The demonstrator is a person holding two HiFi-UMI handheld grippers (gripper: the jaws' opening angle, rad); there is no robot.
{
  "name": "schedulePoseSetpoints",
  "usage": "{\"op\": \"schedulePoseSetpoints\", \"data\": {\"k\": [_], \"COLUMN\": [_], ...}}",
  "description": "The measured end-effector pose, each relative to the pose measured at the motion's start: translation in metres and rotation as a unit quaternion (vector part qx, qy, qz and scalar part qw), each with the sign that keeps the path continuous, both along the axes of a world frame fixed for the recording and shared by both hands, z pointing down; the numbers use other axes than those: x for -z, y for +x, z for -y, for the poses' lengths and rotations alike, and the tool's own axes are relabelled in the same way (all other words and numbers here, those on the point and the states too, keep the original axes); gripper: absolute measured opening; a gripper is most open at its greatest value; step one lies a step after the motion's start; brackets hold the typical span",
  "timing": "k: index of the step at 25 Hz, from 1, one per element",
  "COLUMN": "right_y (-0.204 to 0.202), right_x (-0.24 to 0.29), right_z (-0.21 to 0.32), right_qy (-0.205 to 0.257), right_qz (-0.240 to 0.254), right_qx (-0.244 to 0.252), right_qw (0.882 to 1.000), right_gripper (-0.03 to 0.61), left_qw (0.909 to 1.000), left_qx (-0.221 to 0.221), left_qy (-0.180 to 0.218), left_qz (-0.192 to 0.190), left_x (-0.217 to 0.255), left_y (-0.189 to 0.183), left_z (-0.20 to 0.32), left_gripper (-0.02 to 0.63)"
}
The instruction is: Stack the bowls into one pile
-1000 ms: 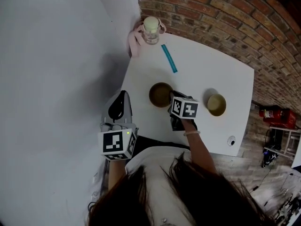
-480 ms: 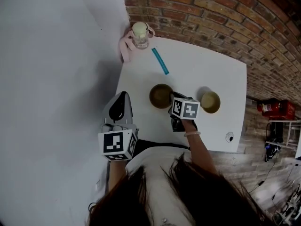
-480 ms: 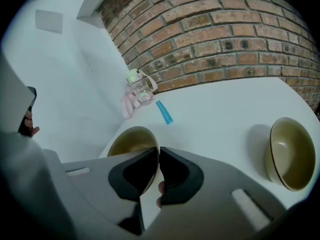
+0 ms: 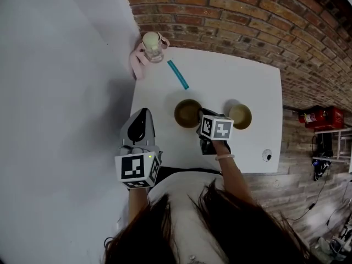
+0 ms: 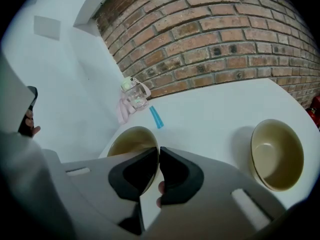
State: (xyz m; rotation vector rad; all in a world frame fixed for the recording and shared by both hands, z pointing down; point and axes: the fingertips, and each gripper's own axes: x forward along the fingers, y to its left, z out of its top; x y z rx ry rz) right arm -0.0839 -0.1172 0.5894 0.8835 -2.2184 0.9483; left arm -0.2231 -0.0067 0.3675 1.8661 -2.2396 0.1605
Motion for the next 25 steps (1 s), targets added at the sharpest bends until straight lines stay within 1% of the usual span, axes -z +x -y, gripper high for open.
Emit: {"op": "schedulePoseSetpoints", "data": {"k": [11, 25], "right_y": [0.036, 0.082], "right_x": [0.005, 0.010], "right_z": [0.009, 0.029], "right_qy": [0.006, 0.015], "right_qz": [0.002, 0.004], "right_qx": [-0.035, -0.085], "right_qw": [0.999, 0.996], "right_gripper": [0.026, 0.026], "left_qw": [0.9987, 0.9938], "left_qx": [-0.051, -0.111], "left_qy": [0.001, 0.003], "left_qz": [-0.001, -0.002], "left_x": [0.001, 0.000], "left_y": [0.032, 0.072], "left_z": [0.026, 0.061], "left_gripper": [0.000, 0.000]}}
